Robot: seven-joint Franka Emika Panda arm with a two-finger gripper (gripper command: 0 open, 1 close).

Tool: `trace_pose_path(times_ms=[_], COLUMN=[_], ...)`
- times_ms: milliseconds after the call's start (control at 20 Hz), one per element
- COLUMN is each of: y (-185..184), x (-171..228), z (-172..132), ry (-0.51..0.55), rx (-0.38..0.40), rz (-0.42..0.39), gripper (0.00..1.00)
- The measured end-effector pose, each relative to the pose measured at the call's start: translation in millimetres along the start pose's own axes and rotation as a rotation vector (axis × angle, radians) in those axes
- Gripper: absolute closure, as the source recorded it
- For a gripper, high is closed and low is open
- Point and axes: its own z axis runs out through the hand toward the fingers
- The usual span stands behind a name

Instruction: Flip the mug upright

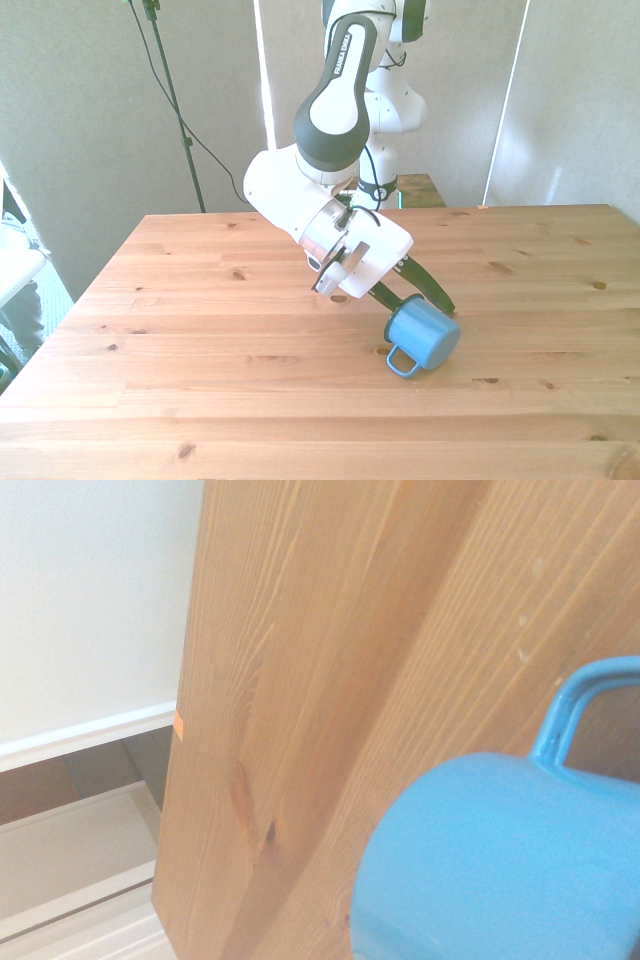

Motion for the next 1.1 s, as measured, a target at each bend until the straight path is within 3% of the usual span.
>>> trace_pose_path(times_ms=[1000, 1050, 1100], y=[-2.4, -2.6, -2.8], x=[3.4, 3.2, 3.1], z=[0.1, 0.0, -0.1], ry=[-0.006, -0.006, -0.006], rx=[0.017, 0.018, 0.018], rz=[0.011, 0.011, 0.010], gripper=[0.00, 1.00, 1.00])
